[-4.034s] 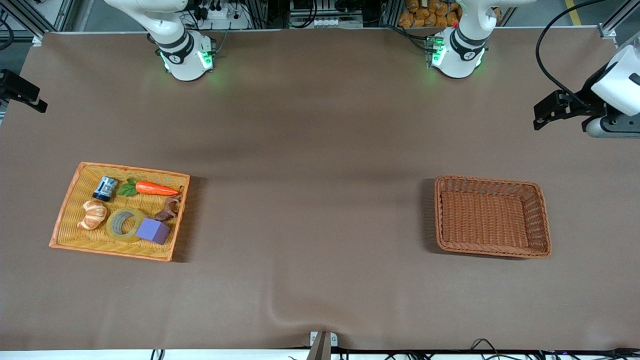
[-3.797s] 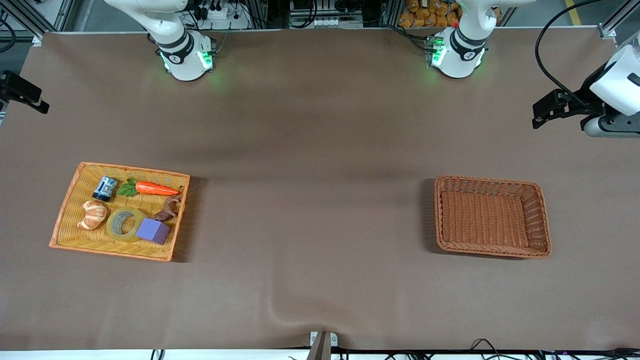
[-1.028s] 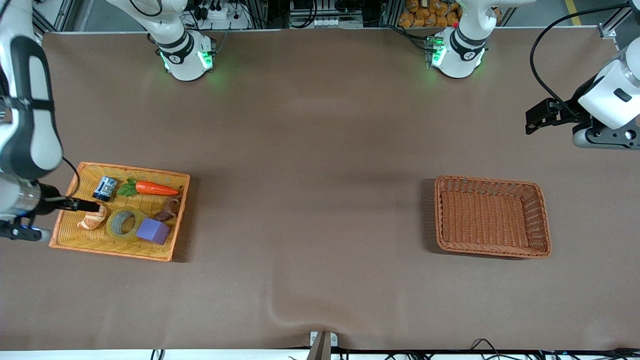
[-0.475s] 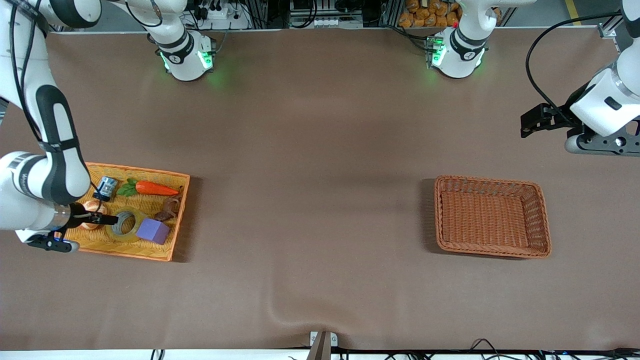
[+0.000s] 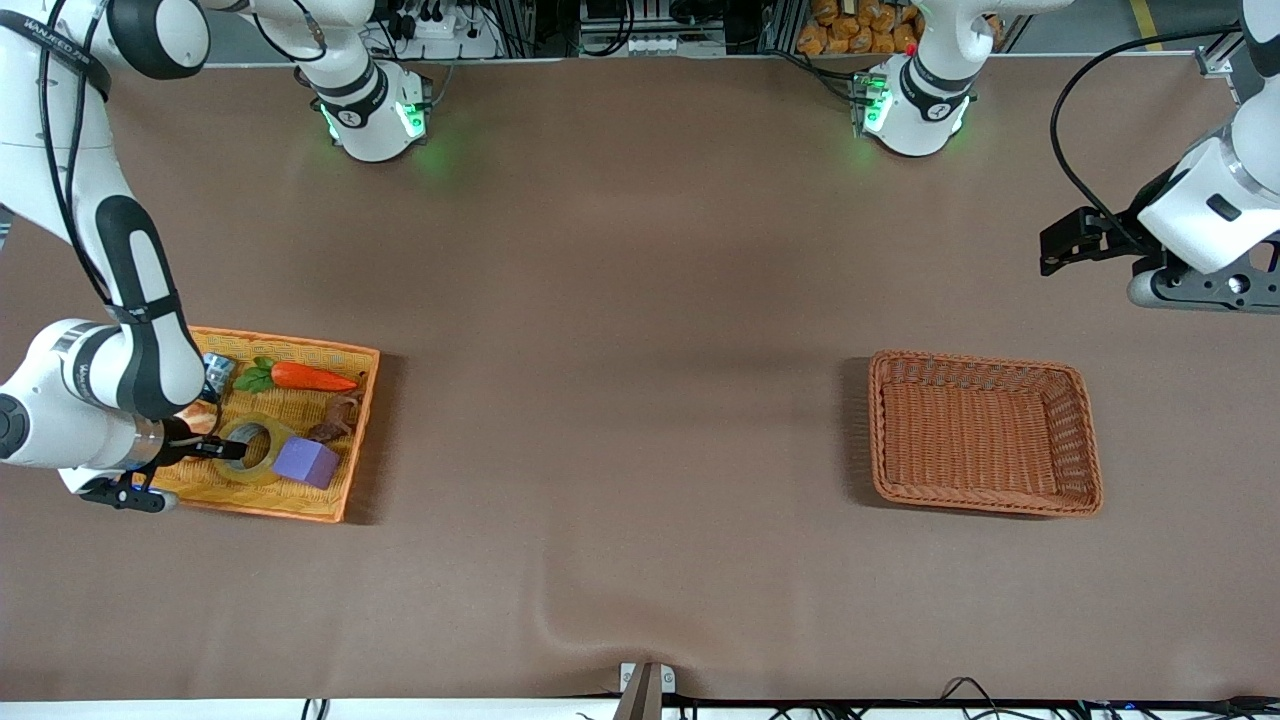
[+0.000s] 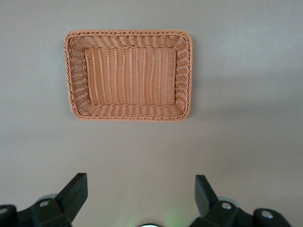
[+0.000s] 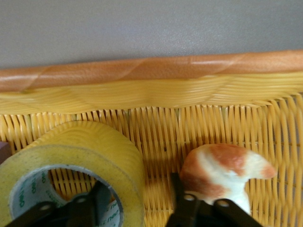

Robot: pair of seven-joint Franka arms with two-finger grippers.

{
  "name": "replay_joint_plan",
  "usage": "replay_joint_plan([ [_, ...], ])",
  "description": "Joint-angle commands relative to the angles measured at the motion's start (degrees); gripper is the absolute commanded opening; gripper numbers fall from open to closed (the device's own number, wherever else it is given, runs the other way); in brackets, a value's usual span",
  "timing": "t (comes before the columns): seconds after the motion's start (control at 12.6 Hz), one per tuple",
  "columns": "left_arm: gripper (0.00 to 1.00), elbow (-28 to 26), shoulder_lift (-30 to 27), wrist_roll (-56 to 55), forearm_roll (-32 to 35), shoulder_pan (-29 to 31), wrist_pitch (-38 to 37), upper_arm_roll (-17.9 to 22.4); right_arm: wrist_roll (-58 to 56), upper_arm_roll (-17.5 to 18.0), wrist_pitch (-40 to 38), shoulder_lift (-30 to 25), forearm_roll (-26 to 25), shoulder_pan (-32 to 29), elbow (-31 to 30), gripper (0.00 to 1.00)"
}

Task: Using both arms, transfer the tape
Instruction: 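Reach the right gripper down to the tape roll and grasp it, then lift the tape with the right gripper while the left gripper approaches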

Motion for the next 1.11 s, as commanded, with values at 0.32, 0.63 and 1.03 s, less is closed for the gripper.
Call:
replay_joint_plan([
  [0.32,1.00,1.0,0.4,0.3,-1.0,0.0,-0.1,-0.1,0.0,0.6,-0.9,-0.2,0.2,-0.7,0.9,0.00],
  [0.63,1.00,1.1,0.2,0.1,-2.3,0.1,-0.1,-0.5,-5.6,0.6,-2.3,-4.6,0.1,-2.0,1.0,0.00],
  [1.03,1.00,1.1,0.2,0.0,-2.5,-0.1,0.2,-0.6,-11.2,0.9,-12.3,-14.2,0.2,-2.3,2.6,0.00],
])
